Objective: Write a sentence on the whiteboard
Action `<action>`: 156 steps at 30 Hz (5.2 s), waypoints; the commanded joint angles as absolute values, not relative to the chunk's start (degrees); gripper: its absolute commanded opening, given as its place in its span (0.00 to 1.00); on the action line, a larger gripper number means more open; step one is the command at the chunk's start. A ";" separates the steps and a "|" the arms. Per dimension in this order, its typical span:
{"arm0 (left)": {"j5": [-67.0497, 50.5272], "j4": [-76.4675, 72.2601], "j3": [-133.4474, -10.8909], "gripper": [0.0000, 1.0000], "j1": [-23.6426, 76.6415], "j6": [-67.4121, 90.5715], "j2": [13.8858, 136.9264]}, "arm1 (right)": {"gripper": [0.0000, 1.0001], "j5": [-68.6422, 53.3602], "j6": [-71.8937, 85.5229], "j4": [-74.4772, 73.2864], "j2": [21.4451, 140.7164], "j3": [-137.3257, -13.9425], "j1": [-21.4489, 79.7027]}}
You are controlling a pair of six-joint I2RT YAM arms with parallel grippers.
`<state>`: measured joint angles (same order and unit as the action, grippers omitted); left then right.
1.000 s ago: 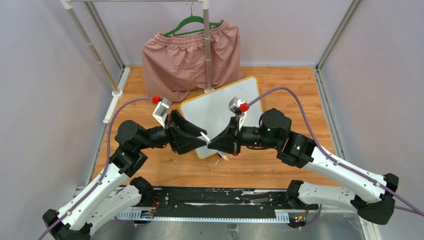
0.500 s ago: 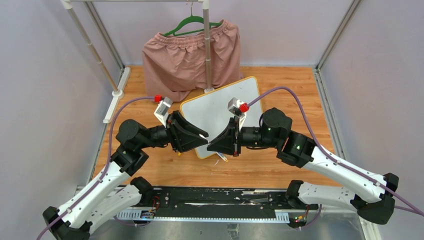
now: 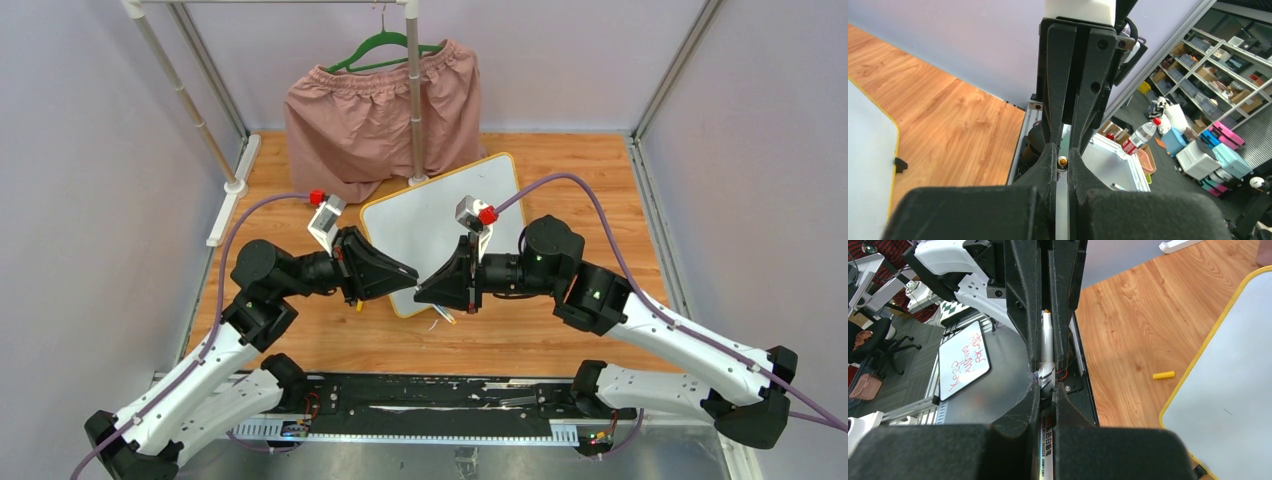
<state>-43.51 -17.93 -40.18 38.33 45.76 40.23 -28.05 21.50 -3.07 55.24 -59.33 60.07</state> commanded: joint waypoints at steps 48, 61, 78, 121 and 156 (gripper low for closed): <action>1.49 -36.47 -32.25 0.00 39.02 71.73 29.35 | 0.54 -9.22 34.53 39.26 64.03 -61.26 60.64; 0.73 -36.48 -32.10 0.00 39.02 73.09 29.34 | 0.48 -10.43 36.11 39.83 66.27 -63.15 60.64; 1.76 -36.47 -32.97 0.00 39.02 72.26 28.87 | 0.42 -12.50 36.12 33.19 67.02 -65.57 60.64; 0.35 -36.47 -33.13 0.00 39.02 72.68 30.80 | 0.26 -15.55 34.99 26.88 67.61 -69.08 60.64; -1.23 -36.39 -31.95 0.00 39.02 71.97 30.41 | 0.35 -13.64 34.01 24.81 65.49 -68.56 60.23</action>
